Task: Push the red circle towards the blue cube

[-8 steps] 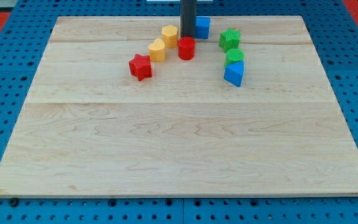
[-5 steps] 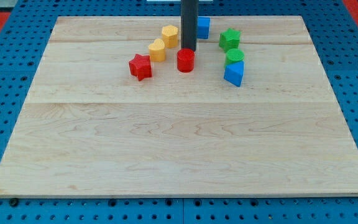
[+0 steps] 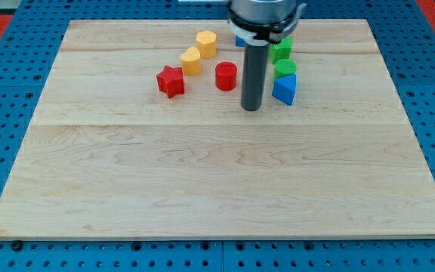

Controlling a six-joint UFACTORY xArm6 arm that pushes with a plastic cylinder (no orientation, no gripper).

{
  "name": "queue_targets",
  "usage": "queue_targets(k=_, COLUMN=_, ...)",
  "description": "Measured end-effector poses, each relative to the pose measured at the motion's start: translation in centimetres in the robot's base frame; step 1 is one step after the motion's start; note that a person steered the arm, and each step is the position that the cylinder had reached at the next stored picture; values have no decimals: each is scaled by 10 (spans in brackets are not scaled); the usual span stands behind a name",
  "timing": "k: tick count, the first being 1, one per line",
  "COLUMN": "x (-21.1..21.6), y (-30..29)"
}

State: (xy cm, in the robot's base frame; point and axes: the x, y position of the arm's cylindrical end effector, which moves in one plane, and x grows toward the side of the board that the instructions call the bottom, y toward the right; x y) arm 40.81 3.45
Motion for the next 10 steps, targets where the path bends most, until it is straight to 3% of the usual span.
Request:
queue_targets(k=1, x=-8, y=-45)
queue_targets(k=2, x=-12, y=-52)
queue_targets(k=10, x=-50, y=-25)
